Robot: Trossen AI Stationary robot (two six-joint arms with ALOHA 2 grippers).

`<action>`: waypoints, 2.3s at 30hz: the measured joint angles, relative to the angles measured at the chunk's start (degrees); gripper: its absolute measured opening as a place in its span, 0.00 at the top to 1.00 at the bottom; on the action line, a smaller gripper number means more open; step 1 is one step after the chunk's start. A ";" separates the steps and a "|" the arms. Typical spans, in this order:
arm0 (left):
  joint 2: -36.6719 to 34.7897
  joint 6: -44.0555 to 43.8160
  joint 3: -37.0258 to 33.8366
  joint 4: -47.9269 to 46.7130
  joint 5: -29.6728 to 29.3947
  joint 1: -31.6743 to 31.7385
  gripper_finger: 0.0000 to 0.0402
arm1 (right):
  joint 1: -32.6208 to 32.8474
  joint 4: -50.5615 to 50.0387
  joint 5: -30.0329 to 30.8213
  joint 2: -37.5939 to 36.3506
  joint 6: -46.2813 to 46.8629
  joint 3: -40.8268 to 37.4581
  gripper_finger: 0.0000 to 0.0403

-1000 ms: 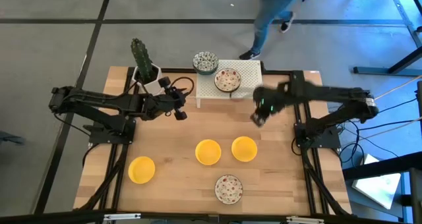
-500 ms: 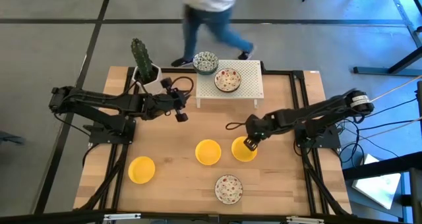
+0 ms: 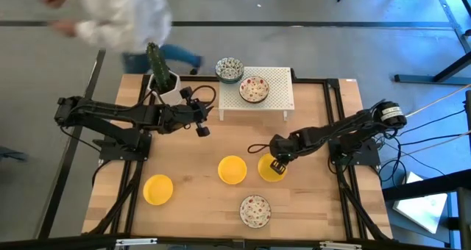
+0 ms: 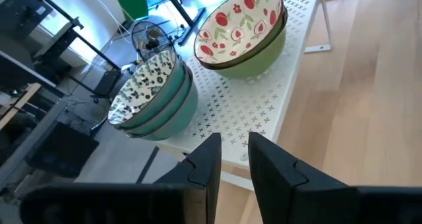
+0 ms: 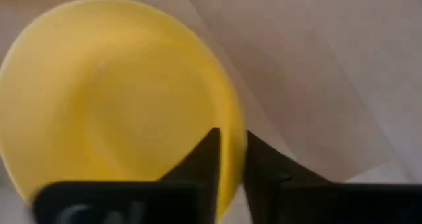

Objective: Pick & Place Mini bowls
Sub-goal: Put the right yellow bowl on the shelf, then adjust the red white stacked bowl on the shelf

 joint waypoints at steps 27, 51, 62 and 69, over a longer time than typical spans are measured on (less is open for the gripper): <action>0.02 0.01 0.00 -4.33 2.91 0.01 0.83 | -45.33 -31.00 23.40 -6.58 -25.76 37.98 0.99; 0.02 -0.41 0.00 -6.49 1.67 0.00 0.82 | -62.12 -22.17 3.00 8.08 -31.91 37.90 0.81; 0.02 -0.50 0.00 -6.49 1.07 0.01 0.83 | -59.76 -18.03 -4.97 -0.84 -29.30 37.97 0.53; 0.02 -0.49 0.00 -6.49 1.05 0.01 0.83 | -48.58 -16.71 -15.22 -2.27 -29.93 37.99 0.55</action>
